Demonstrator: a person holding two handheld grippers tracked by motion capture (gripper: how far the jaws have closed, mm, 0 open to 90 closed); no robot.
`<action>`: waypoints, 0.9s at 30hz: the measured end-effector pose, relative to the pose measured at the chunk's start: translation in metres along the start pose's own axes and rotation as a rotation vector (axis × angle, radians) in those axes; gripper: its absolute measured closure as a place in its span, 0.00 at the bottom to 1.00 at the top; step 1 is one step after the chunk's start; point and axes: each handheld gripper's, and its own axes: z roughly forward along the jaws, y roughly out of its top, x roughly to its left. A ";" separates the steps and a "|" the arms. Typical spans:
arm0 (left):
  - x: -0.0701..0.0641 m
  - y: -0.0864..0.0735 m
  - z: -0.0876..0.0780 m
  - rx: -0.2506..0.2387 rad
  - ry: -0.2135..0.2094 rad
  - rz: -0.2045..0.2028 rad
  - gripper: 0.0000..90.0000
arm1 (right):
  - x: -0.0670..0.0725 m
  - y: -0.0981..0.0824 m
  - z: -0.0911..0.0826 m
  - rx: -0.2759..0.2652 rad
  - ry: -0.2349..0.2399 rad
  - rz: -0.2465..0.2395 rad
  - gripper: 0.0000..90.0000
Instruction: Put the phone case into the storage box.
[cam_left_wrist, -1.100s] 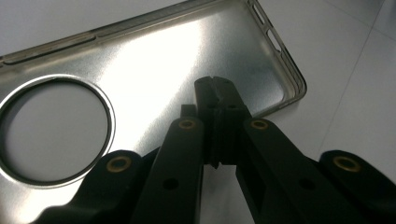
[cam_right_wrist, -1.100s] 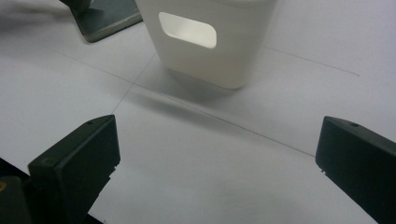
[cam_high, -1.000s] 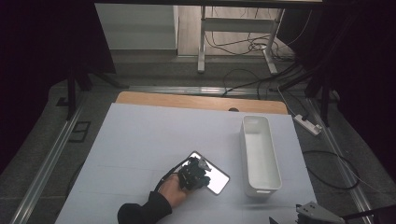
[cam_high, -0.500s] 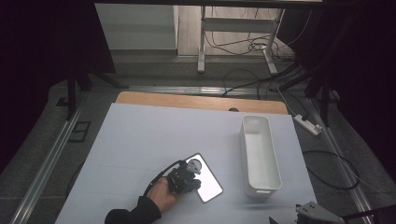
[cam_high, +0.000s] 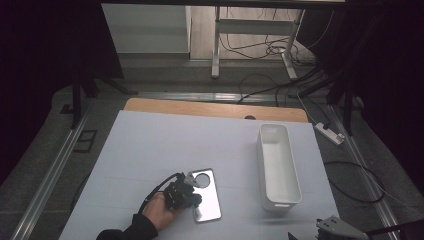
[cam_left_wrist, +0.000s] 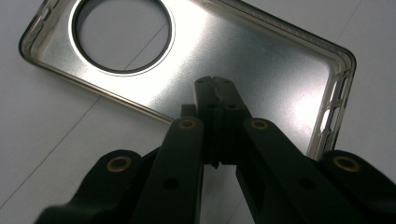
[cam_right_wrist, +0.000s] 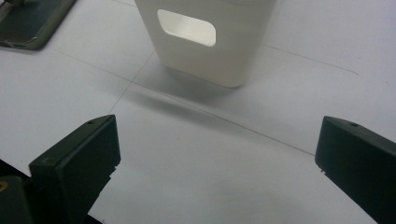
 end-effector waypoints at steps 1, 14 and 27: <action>0.001 -0.001 -0.001 0.001 0.001 -0.002 0.99 | 0.000 0.000 0.000 0.001 0.000 0.000 0.00; 0.015 -0.017 -0.013 0.008 0.030 -0.035 0.99 | 0.000 0.000 0.000 0.006 0.001 -0.001 0.00; 0.034 -0.032 -0.025 0.010 0.082 -0.079 0.99 | 0.000 0.001 0.001 0.008 0.000 -0.003 0.00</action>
